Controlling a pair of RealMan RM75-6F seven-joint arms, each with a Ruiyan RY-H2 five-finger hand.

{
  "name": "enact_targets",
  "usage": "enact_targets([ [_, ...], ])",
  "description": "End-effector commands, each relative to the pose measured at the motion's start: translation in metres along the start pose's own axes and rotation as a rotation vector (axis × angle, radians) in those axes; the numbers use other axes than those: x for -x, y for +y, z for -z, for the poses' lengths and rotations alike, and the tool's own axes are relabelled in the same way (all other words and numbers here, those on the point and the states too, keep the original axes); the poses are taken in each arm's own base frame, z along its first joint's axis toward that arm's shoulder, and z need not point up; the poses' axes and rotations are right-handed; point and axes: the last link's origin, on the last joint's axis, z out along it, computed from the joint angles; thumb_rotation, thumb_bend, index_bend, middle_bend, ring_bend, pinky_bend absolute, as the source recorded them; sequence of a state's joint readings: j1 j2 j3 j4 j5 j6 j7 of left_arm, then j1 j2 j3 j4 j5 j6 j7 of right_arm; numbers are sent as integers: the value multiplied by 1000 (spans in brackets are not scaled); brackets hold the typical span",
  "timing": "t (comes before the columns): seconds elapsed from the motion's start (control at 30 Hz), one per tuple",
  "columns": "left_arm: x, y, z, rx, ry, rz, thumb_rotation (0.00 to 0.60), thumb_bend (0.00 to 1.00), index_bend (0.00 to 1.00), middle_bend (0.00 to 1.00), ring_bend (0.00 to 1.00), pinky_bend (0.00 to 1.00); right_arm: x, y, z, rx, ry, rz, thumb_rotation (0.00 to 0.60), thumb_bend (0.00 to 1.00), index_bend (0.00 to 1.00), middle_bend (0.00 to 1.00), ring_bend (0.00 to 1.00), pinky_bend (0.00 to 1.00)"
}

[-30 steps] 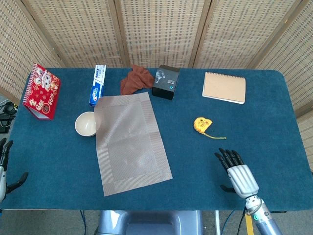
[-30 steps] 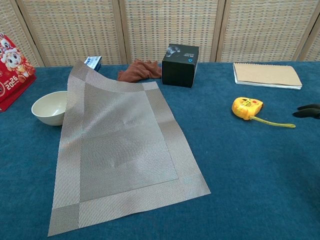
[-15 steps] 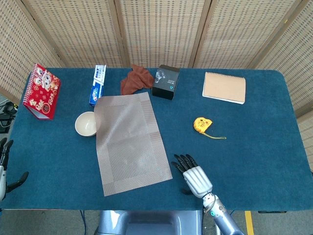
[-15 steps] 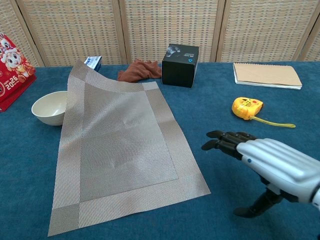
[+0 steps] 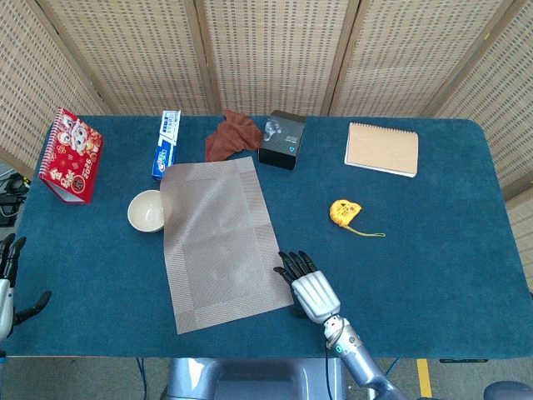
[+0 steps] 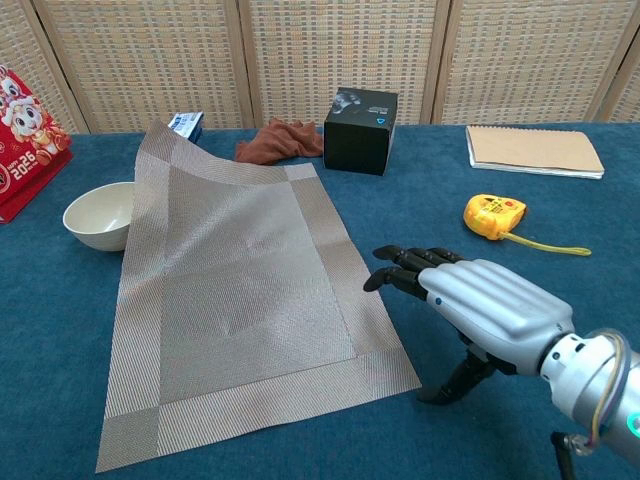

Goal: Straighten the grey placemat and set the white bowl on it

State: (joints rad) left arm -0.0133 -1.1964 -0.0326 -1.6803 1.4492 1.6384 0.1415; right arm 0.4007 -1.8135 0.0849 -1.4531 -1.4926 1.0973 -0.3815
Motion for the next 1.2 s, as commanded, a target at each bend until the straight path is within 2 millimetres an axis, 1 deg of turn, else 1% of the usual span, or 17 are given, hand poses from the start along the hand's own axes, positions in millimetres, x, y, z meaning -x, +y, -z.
enact_targets([
  [0.03,0,0,-1,-3,-2,2,600,199,5,0,0,0,3,1,-2,11,-13,3,600,119,217,0,0,0],
  [0.43,-1,-1,-2,-8,-1,16,600,199,17,0,0,0,12,3,-10,45,-52,27,600,132,223,0,0,0],
  [0.53,-1,0,-2,-2,3,20,600,198,19,0,0,0,12,0,-14,37,-41,32,600,196,234,0,0,0],
  [0.7,-1,0,-2,-1,2,23,600,199,23,0,0,0,14,-4,-19,16,-11,41,600,369,246,0,0,0],
  [0.8,0,-1,-2,-2,0,26,600,199,26,0,0,0,15,-5,-20,16,1,39,600,426,252,0,0,0],
  [1.07,1,1,-2,4,-8,27,600,199,28,0,0,0,9,-14,-20,-6,44,2,600,441,259,0,0,0],
  [1.2,1,2,-1,5,-9,30,600,199,30,0,0,0,12,-21,-20,-15,43,-45,600,433,290,0,0,0],
])
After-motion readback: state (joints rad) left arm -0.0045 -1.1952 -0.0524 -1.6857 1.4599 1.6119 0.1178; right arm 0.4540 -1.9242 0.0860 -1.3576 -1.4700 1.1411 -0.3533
